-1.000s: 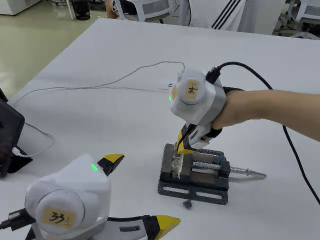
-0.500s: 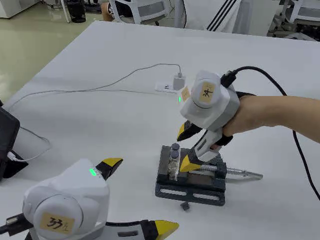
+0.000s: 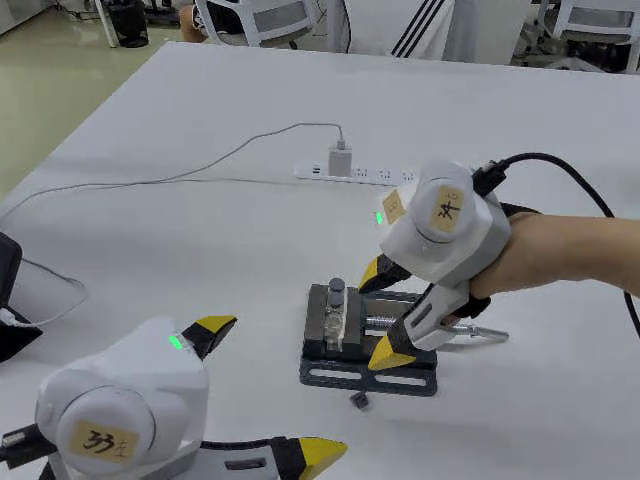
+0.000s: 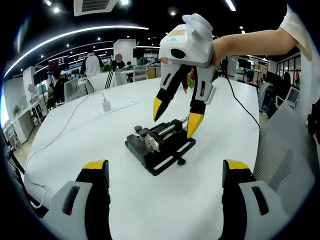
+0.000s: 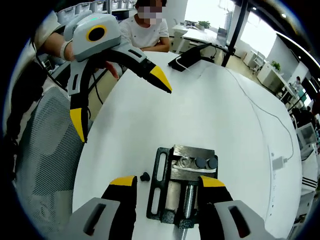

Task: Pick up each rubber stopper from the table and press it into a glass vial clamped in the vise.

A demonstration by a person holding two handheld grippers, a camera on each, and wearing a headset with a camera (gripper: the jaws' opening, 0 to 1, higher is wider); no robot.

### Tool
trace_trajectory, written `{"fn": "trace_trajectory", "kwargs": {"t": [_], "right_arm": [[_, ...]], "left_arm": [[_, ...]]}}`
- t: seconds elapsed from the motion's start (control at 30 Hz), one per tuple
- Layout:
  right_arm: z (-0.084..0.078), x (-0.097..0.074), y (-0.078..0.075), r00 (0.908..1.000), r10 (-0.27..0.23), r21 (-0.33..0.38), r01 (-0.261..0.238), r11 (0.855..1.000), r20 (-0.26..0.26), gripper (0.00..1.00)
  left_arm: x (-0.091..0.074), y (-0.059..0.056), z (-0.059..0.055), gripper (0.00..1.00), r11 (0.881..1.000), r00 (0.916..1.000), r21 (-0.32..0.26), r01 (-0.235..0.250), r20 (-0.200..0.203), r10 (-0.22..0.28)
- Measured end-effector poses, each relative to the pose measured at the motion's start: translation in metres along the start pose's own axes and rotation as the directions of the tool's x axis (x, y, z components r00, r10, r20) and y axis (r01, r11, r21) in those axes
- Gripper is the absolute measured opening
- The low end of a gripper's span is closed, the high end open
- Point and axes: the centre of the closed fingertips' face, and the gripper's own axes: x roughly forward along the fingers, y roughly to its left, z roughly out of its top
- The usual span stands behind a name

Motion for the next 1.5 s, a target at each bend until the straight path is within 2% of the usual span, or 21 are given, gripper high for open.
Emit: {"fn": "trace_trajectory", "kwargs": {"t": [0.1,0.33,0.47,0.57,0.73,0.97,1.27,1.5], "right_arm": [[-0.002,0.002,0.008,1.0000,0.003,-0.010,-0.003,1.000,0.005,0.36],[-0.010,0.015,0.024,0.9995,0.033,-0.026,-0.033,0.999,-0.001,0.31],[-0.013,0.026,0.025,0.9998,0.021,-0.082,-0.021,0.996,0.005,0.21],[-0.016,0.035,0.026,0.9996,0.027,-0.076,-0.027,0.997,0.008,0.16],[-0.026,0.048,0.032,0.9986,0.051,-0.078,-0.052,0.996,-0.015,0.13],[-0.031,0.055,0.032,0.9979,0.061,-0.078,-0.063,0.995,-0.022,0.06],[-0.027,0.056,0.030,0.9977,0.068,-0.090,-0.068,0.994,-0.008,0.02],[-0.026,0.056,0.031,0.9958,0.091,-0.096,-0.092,0.991,-0.012,0.00]], "left_arm": [[-0.002,0.000,0.000,0.93,1.000,1.0000,-0.005,-0.004,0.003,0.004],[-0.004,-0.002,-0.006,0.93,1.000,1.0000,-0.011,-0.007,-0.001,0.007],[-0.006,-0.001,-0.008,0.93,1.000,0.9999,-0.018,-0.012,-0.004,0.012],[-0.008,0.000,-0.011,0.93,0.999,0.9998,-0.026,-0.020,-0.006,0.020],[-0.011,0.003,-0.015,0.92,0.999,0.9994,-0.038,-0.033,-0.014,0.033],[-0.014,0.004,-0.021,0.92,0.998,0.9988,-0.048,-0.044,-0.024,0.042],[-0.013,0.004,-0.023,0.92,0.997,0.9987,-0.056,-0.044,-0.030,0.043],[-0.013,0.004,-0.025,0.92,0.997,0.9986,-0.061,-0.043,-0.032,0.041]]}}
